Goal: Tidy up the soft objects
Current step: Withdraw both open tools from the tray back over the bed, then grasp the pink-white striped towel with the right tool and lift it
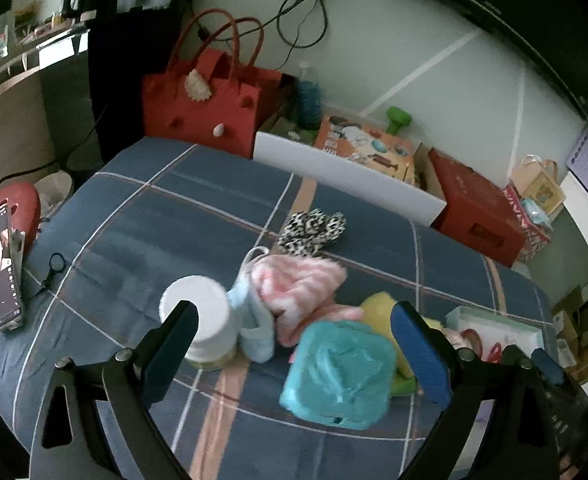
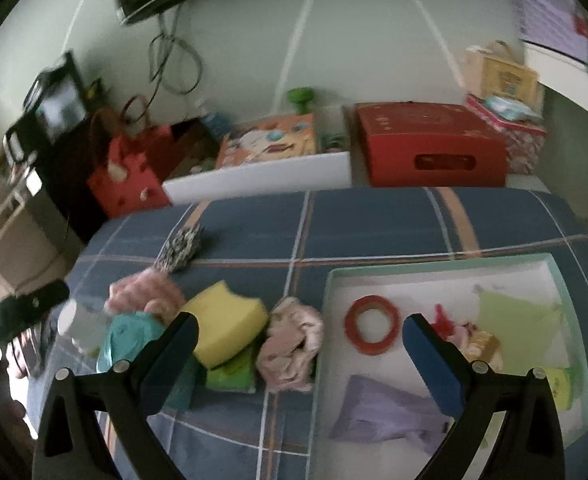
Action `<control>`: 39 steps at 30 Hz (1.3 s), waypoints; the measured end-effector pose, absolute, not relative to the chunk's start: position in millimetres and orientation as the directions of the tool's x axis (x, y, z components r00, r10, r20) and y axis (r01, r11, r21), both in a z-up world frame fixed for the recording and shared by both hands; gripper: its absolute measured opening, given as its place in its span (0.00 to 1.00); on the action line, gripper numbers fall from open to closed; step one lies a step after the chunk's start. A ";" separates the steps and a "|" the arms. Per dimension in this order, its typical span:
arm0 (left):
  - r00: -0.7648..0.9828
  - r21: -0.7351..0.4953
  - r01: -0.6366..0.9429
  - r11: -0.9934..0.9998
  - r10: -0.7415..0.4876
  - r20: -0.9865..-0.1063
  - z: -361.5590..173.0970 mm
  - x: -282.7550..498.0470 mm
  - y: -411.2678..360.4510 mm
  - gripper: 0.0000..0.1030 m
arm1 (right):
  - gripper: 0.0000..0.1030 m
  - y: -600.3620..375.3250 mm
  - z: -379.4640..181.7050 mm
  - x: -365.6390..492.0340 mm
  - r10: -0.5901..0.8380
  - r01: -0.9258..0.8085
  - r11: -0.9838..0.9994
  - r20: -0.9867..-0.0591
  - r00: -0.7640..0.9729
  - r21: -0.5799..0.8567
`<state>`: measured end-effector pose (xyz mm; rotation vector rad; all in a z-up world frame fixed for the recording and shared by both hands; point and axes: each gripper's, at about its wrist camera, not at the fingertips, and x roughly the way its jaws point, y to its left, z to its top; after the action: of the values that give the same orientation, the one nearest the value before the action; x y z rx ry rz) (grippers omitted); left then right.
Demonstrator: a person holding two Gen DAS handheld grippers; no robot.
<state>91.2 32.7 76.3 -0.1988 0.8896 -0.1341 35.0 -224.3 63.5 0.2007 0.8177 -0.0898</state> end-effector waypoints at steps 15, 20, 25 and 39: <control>0.584 -0.224 -0.015 0.974 -0.173 -0.793 75.0 116.2 73.9 0.94 | 1.00 -187.3 64.9 58.0 0.031 0.074 0.992 -0.761 0.649 0.103; 0.578 -0.220 -0.008 0.975 -0.175 -0.797 77.3 126.6 76.6 0.94 | 1.00 -183.8 70.1 70.0 0.057 0.085 0.986 -0.775 0.630 0.142; 0.584 -0.228 -0.012 0.974 -0.178 -0.792 82.2 138.0 80.0 0.94 | 1.00 -165.4 82.7 85.8 0.092 0.044 0.987 -0.765 0.637 0.156; 0.515 -0.221 -0.086 0.972 -0.146 -0.845 51.8 175.8 102.2 0.94 | 1.00 -101.2 50.9 147.5 0.234 -0.147 0.972 -0.844 0.482 0.186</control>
<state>175.8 102.2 51.8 -0.2475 1.0326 -0.0364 147.5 -101.2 50.9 0.0925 1.0429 0.2327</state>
